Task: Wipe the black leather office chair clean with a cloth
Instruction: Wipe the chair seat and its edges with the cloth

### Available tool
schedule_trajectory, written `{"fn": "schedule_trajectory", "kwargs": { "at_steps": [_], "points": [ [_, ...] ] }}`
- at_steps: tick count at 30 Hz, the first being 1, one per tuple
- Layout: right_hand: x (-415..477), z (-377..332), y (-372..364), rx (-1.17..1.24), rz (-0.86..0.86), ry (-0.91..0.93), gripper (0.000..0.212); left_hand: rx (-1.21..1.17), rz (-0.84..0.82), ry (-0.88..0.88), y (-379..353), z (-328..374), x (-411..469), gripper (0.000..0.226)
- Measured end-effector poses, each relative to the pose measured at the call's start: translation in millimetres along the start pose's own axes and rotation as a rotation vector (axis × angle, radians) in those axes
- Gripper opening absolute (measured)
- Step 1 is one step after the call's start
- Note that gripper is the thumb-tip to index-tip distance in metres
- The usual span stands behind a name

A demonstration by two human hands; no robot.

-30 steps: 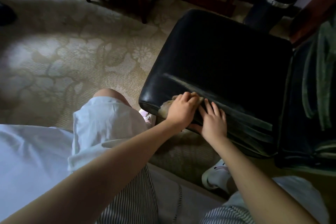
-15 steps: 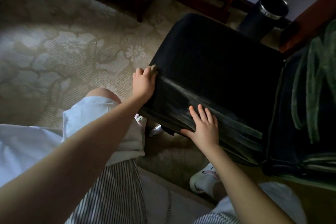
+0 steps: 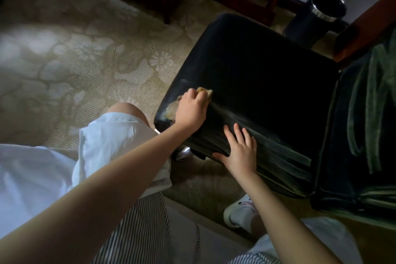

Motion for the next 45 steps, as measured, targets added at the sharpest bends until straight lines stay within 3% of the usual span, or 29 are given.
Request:
{"fn": "schedule_trajectory", "kwargs": {
  "at_steps": [5, 8, 11, 13, 17, 20, 24, 28, 32, 36, 40, 45],
  "points": [
    [-0.1, -1.4, 0.9, -0.038, -0.015, 0.001, 0.086, -0.009, -0.070, -0.209, -27.7, 49.8, -30.5, 0.025],
    [-7.0, 5.1, 2.5, 0.056, 0.009, 0.031, 0.085, -0.087, -0.102, -0.282, -29.0, 54.4, -35.1, 0.032],
    [-16.4, 27.0, 5.1, 0.142, 0.031, 0.023, 0.088, -0.076, -0.028, -0.295, -5.8, 38.7, -22.3, 0.038],
    [-19.8, 47.2, 7.2, 0.152, 0.045, -0.023, 0.090, -0.065, 0.093, -0.126, 15.5, 14.4, -5.6, 0.035],
    [-14.2, 72.6, 2.0, 0.050, -0.075, -0.112, 0.098, -0.199, 0.203, 0.381, 39.6, -52.3, 31.2, 0.037],
    [-6.8, 74.5, 1.2, -0.003, -0.109, -0.098, 0.101, -0.204, 0.165, 0.480, 38.4, -84.0, 52.9, 0.037],
    [-5.9, 74.5, 3.5, 0.021, -0.093, -0.099, 0.100, -0.085, 0.010, 0.476, 15.5, -91.0, 60.9, 0.034],
    [-5.1, 74.3, 1.9, 0.026, -0.068, -0.104, 0.099, -0.057, 0.032, 0.414, 12.9, -83.0, 55.8, 0.035],
    [-4.5, 73.6, 0.2, 0.052, -0.047, -0.113, 0.100, -0.028, 0.040, 0.239, 12.6, -55.5, 44.2, 0.035],
    [-3.8, 72.6, 0.9, 0.055, -0.047, -0.109, 0.100, -0.050, -0.020, -0.132, -2.0, 2.4, 21.2, 0.029],
    [-5.6, 72.2, 3.7, 0.085, -0.023, -0.098, 0.099, -0.097, -0.201, -0.513, -39.3, 75.6, -31.2, 0.027],
    [-6.5, 72.2, 4.9, 0.050, -0.059, -0.081, 0.099, -0.139, -0.295, -0.585, -45.4, 93.6, -48.2, 0.035]
  ]
}}
Point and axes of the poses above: each hand's wrist, its own x-axis towards the middle knuckle, its own y-axis out of the back of the hand, z = x × y, the point moved 7 cm from there along x, towards the middle knuckle, and after that the axes turned 3 degrees about -y, right-handed, at the moved point
